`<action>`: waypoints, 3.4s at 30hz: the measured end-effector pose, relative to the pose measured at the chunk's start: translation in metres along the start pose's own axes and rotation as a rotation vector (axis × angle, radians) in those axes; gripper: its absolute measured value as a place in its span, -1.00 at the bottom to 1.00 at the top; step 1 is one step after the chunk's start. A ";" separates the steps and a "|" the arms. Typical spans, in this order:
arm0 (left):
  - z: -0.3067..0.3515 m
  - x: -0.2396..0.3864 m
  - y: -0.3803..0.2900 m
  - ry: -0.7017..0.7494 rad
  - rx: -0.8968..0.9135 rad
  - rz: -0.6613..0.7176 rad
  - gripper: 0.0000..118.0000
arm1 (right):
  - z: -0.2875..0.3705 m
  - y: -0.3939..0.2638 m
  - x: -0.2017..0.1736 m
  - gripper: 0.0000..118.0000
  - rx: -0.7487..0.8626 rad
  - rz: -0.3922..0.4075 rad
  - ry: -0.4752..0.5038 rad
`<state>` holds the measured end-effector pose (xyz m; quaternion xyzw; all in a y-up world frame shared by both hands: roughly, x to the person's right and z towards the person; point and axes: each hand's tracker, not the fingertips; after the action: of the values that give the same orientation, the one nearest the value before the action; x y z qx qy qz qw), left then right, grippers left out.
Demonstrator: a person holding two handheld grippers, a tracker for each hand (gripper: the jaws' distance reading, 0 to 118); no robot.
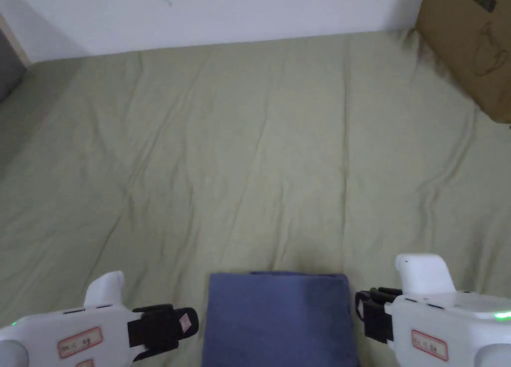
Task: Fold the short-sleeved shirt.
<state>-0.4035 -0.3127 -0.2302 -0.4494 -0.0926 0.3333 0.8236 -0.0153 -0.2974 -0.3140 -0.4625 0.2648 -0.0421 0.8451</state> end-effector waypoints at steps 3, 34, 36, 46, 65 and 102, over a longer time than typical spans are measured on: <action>0.005 -0.017 -0.009 -0.017 0.011 0.040 -1.00 | -0.027 0.004 -0.019 -1.00 -0.055 0.019 0.079; -0.143 -0.049 0.005 -0.266 -0.285 0.086 -0.57 | -0.090 -0.017 -0.017 -1.00 -0.210 0.032 0.013; -0.140 -0.059 0.007 -0.363 -0.270 0.133 -0.58 | -0.089 -0.015 -0.018 -1.00 -0.215 0.024 0.006; -0.067 -0.073 0.049 -0.142 -0.210 0.001 -0.59 | -0.072 0.002 -0.048 -1.00 -0.137 0.080 0.021; 0.094 -0.252 0.202 1.082 -0.217 -0.251 -0.42 | -0.096 0.006 -0.030 -1.00 -0.186 0.007 -0.097; 0.055 0.152 0.004 0.689 0.530 -0.423 -1.00 | 0.049 0.020 -0.029 -1.00 0.380 0.063 -0.175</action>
<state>-0.3146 -0.1777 -0.2234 -0.2797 0.1841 0.0023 0.9423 -0.0196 -0.2394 -0.2975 -0.2882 0.1923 -0.0246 0.9378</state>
